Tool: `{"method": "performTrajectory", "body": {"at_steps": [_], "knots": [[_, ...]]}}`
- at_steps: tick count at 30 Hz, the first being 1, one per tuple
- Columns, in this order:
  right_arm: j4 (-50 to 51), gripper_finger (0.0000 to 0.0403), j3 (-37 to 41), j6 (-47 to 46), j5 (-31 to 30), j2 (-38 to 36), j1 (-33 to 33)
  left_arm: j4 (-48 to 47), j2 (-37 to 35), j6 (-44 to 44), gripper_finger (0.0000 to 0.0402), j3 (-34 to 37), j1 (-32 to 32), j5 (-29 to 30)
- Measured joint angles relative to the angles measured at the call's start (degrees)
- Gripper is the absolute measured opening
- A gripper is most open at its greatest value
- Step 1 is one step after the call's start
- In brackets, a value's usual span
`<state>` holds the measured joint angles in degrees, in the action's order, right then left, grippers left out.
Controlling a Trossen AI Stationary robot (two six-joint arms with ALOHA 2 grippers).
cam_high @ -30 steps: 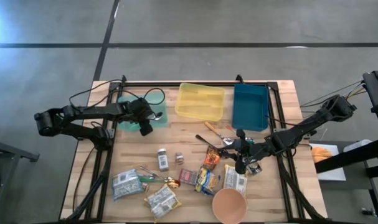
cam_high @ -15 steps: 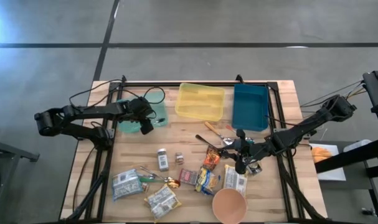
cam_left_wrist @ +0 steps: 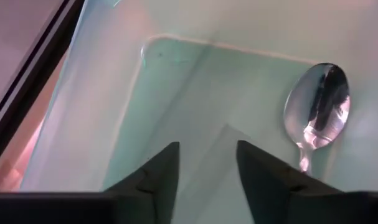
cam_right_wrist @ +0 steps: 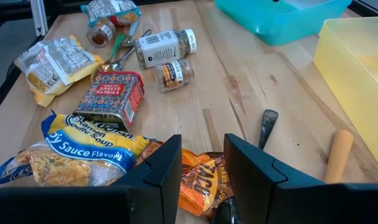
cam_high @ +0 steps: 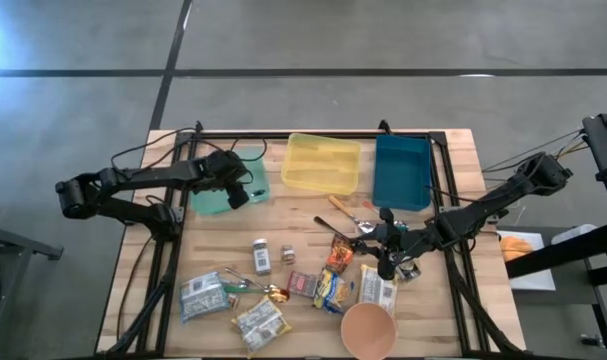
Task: Pick & Place Food Item
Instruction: Put the gold seasoning bottle into the yellow bin
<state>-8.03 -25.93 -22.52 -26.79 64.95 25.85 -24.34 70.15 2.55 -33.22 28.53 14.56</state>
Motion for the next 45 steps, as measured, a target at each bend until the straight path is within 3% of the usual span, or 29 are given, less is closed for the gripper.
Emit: {"method": "performTrajectory", "body": {"at_steps": [6,13,24,31,39,45], "knots": [[0.0,0.0119,0.0,0.0,-0.7,0.0,-0.1,-1.7,-0.6,-9.3,0.0017,-3.6,-0.2,-1.4],[3.8,0.0119,-2.2,-6.5,-5.1,0.0,-2.0,4.4,-4.6,-12.9,0.0006,-4.8,-5.9,-3.0],[49.2,0.0119,-24.6,-36.9,-4.5,0.6,-5.5,17.9,-7.3,-12.2,0.0005,-4.7,-15.7,-3.1],[70.9,0.0119,-35.0,-55.9,5.4,3.2,-5.2,17.7,-7.3,-12.7,0.0005,-3.0,-16.5,-3.0],[78.2,0.0119,-38.6,-60.1,20.8,9.8,-4.8,18.5,-7.5,-9.9,0.0005,-2.9,-16.5,-3.0],[79.2,0.0119,-39.3,-56.6,26.3,13.9,-4.4,18.4,-7.5,-9.9,0.0005,-2.9,-16.5,-3.0]]}}
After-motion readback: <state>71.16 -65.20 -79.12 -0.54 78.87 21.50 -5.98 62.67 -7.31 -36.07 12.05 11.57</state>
